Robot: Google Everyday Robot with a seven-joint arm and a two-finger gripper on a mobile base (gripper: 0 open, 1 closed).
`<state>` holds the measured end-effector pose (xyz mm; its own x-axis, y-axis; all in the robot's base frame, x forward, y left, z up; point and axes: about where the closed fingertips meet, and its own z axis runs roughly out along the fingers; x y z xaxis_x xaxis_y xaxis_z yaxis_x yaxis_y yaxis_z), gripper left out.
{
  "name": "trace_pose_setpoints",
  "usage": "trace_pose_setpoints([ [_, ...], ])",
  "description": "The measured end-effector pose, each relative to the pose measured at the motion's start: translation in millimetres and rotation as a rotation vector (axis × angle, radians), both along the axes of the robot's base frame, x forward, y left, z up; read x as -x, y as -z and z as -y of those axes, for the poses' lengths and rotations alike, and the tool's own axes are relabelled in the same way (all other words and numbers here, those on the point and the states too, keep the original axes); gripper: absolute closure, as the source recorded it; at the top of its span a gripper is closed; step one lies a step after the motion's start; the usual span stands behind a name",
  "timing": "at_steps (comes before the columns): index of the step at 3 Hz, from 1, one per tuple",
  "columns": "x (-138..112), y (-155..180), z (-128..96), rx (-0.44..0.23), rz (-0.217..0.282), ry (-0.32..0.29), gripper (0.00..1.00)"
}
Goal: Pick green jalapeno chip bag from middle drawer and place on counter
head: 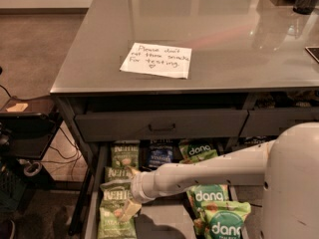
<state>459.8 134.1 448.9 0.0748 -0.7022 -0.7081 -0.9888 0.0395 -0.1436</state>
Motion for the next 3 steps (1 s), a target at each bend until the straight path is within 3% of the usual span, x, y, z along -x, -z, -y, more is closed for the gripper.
trace_pose_setpoints([
  [2, -1.8, 28.7, -0.4, -0.003, -0.013, 0.002, 0.03],
  [3, -2.2, 41.7, 0.7, 0.005, -0.020, 0.000, 0.10],
])
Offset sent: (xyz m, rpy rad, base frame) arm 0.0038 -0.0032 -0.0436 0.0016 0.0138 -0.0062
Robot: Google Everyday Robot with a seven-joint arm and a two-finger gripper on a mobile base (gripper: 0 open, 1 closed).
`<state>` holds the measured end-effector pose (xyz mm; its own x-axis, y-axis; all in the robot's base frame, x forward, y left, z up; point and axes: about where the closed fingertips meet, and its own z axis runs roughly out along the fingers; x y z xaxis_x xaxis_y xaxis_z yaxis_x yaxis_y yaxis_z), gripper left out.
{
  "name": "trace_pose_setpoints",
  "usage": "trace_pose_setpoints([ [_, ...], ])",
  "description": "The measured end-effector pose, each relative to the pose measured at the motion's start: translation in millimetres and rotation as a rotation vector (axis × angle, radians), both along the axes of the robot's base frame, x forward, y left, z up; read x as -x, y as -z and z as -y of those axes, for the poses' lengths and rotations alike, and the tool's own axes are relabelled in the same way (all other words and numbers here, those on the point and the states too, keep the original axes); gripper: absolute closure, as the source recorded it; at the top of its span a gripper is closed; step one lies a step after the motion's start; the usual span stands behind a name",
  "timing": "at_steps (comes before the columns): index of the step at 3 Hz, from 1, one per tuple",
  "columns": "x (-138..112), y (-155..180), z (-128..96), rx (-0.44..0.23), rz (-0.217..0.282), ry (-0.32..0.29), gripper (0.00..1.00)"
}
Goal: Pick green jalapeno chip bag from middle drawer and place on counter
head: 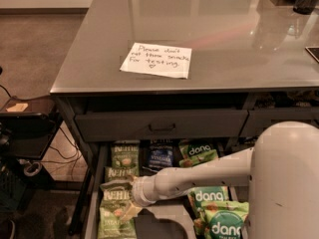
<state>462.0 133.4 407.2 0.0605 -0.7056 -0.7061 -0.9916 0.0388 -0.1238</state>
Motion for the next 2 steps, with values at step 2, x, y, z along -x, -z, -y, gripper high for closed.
trace_pose_setpoints([
  [2, -0.1, 11.6, 1.8, 0.007, -0.006, -0.003, 0.52],
])
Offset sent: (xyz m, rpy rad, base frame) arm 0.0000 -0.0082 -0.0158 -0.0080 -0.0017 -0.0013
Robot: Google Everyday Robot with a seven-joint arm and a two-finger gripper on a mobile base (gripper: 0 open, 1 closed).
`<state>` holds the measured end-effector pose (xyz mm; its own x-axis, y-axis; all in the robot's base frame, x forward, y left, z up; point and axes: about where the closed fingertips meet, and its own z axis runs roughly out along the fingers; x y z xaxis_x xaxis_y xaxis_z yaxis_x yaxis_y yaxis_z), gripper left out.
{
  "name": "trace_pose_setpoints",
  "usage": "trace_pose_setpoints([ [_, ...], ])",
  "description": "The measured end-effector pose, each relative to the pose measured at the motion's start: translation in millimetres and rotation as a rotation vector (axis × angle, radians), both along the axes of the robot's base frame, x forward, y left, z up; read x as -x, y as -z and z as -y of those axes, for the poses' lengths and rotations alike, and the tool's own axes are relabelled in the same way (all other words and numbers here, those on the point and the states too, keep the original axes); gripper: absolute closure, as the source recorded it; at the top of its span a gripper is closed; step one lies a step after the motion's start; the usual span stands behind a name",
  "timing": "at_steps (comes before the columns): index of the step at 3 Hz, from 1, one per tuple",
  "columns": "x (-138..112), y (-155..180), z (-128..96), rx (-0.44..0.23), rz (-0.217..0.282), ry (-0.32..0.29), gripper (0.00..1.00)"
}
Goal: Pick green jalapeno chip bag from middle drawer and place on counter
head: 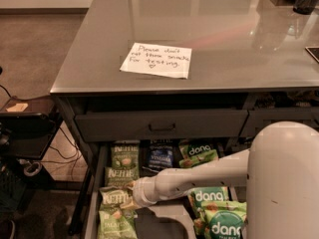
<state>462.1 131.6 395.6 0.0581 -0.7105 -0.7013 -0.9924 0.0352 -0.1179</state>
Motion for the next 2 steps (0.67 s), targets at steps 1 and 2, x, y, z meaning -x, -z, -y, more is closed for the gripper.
trace_pose_setpoints([
  [1, 2.7, -4.2, 0.9, -0.010, 0.011, -0.004, 0.76],
  [2, 7.4, -16.5, 3.3, -0.029, 0.020, -0.007, 0.98],
])
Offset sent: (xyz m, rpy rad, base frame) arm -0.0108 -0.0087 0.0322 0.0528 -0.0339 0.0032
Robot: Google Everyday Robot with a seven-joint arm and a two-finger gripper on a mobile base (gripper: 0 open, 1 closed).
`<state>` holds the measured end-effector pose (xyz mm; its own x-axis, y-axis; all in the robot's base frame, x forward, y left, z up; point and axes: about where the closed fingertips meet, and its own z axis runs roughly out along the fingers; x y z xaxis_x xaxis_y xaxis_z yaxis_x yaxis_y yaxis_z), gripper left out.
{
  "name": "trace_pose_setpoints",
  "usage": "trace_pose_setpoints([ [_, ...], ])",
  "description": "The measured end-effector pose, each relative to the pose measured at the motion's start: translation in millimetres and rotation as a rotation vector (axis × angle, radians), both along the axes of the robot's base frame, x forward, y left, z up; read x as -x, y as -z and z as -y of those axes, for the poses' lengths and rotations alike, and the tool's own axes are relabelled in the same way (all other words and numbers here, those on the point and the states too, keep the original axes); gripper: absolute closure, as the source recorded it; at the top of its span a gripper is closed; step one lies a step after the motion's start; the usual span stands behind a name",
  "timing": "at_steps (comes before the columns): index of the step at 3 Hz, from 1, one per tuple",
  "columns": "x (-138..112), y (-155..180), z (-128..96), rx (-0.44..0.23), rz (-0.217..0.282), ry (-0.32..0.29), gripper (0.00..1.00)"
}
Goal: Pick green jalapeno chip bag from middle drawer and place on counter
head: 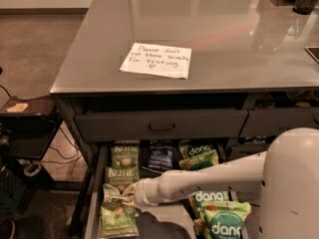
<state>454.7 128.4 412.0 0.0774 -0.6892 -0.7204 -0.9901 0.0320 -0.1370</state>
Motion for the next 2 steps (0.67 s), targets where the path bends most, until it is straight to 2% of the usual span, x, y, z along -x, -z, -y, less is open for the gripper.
trace_pose_setpoints([
  [1, 3.2, -33.7, 9.8, -0.028, 0.019, -0.006, 1.00],
  [2, 0.9, -88.1, 28.0, -0.057, 0.035, 0.004, 1.00],
])
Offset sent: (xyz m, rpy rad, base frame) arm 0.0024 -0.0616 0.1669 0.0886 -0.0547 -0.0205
